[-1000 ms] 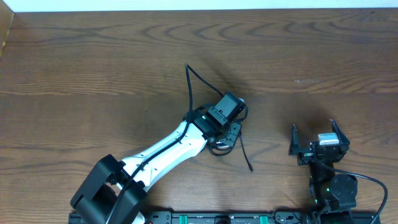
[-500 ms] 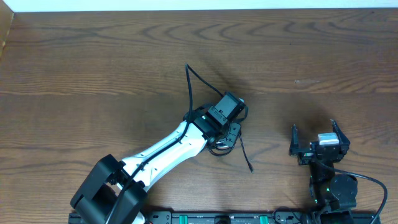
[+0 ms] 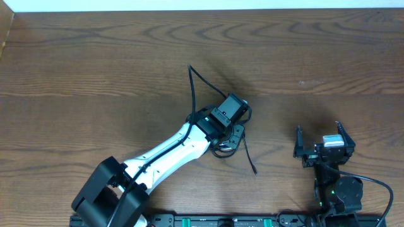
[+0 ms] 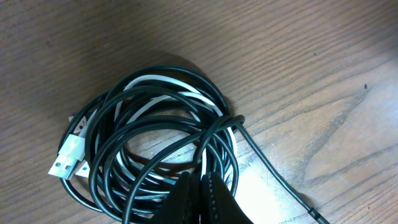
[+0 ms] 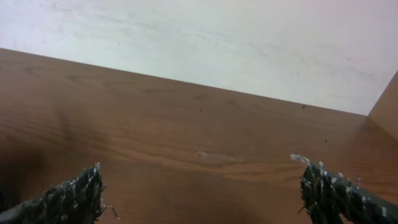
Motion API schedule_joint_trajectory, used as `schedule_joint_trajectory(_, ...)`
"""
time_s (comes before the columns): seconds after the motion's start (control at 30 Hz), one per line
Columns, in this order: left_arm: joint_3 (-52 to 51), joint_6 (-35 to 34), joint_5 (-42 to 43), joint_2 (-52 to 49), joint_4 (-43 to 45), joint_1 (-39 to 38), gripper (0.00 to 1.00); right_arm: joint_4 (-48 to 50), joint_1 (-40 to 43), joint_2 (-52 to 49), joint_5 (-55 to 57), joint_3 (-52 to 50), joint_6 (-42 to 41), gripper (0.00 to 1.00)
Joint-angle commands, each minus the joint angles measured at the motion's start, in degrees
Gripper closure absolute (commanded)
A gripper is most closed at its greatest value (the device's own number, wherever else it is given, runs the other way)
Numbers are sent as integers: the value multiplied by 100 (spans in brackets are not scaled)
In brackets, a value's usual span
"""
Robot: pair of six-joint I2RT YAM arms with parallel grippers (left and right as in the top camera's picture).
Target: Untangle cables
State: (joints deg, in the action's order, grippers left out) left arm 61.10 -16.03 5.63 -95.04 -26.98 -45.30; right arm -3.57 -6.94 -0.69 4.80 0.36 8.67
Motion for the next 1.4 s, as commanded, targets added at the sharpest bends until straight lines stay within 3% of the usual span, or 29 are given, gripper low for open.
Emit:
schedule_joint_trajectory(0.0,-68,111,-74,52,-37,-15,93,-13,-22,26,83,-4,83,1)
schedule_joint_trajectory(0.97,-68,114,-79,52,-33,13,92,17,-22,26,26,-4,55,1)
schedule_joint_trajectory(1.23,-68,-48,-70,52,2,131,92,92,-24,26,-2192,-4,-1952,1)
schedule_joint_trajectory(1.37,-68,-127,181,52,-85,372,92,83,-22,0,-2492,15,-1987,1)
